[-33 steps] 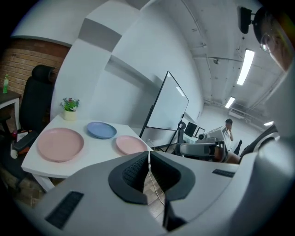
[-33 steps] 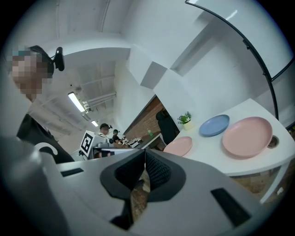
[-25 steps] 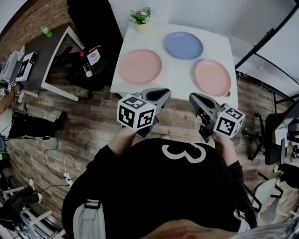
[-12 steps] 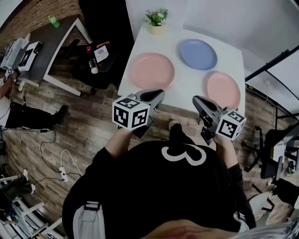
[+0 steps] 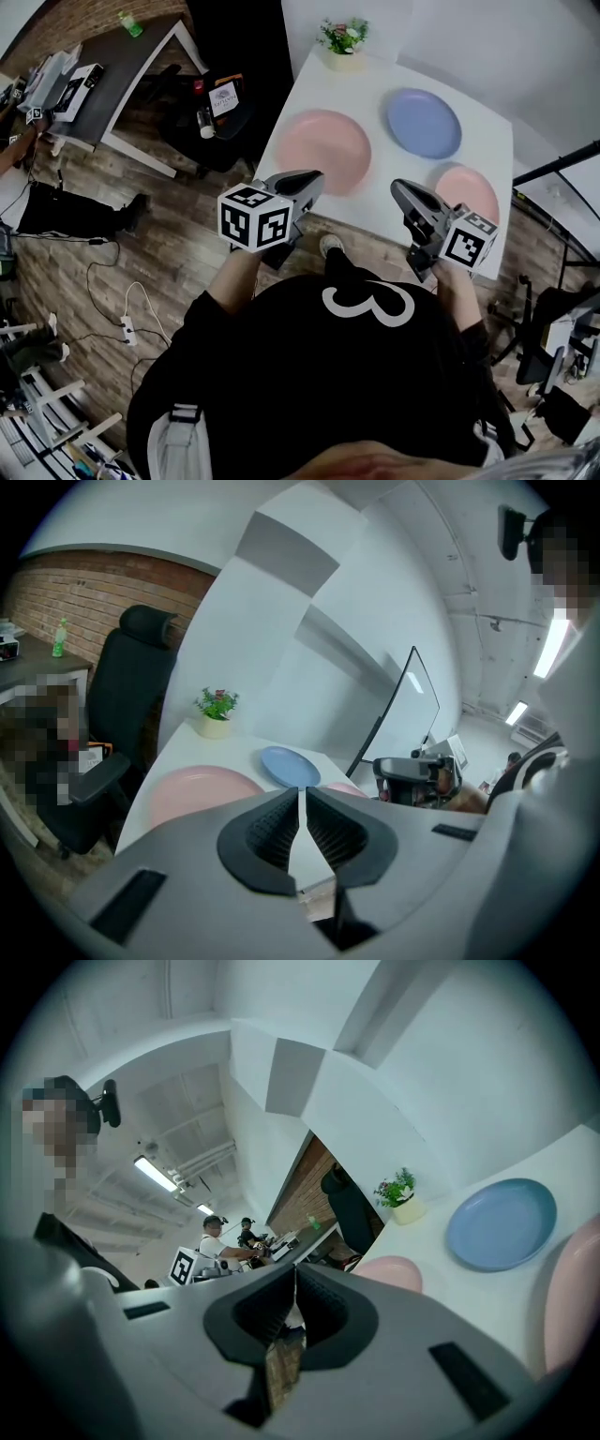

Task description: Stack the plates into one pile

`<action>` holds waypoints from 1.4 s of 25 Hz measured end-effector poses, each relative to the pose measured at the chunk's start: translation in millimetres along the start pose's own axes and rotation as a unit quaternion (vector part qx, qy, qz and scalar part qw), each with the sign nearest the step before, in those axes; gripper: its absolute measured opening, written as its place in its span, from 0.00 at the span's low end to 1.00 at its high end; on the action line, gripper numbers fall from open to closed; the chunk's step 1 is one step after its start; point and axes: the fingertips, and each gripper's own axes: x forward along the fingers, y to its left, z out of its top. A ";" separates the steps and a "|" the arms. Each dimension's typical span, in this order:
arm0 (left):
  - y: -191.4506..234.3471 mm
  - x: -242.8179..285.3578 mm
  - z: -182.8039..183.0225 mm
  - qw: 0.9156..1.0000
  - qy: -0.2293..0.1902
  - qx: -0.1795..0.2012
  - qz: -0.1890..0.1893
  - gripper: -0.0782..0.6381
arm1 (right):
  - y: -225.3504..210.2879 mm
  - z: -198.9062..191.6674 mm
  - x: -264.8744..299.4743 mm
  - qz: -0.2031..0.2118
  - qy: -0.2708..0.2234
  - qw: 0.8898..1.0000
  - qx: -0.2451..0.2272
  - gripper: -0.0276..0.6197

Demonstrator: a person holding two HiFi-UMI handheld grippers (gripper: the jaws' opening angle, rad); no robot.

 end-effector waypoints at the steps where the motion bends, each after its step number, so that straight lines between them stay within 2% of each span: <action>1: 6.4 2.0 1.4 1.000 0.002 -0.005 0.005 0.13 | -5.4 1.7 5.7 0.002 0.002 1.000 0.004 0.08; 9: 49.3 10.6 13.0 0.999 -0.001 -0.022 0.043 0.14 | -39.3 15.2 38.7 0.006 0.013 1.000 0.026 0.08; 15: 85.1 16.7 19.6 0.997 -0.008 -0.046 0.061 0.14 | -58.6 10.7 66.5 0.014 0.052 0.998 0.020 0.08; 22: 114.1 17.8 10.5 0.994 -0.005 -0.069 0.081 0.25 | -91.4 2.3 79.8 -0.012 0.075 0.996 0.037 0.09; 29: 171.8 15.2 -10.7 0.983 -0.003 -0.114 0.146 0.29 | -123.1 -11.5 94.6 -0.044 0.093 0.993 0.050 0.09; 35: 197.0 20.6 -28.9 0.976 0.014 -0.149 0.159 0.32 | -142.6 -28.4 102.3 -0.065 0.114 0.989 0.066 0.09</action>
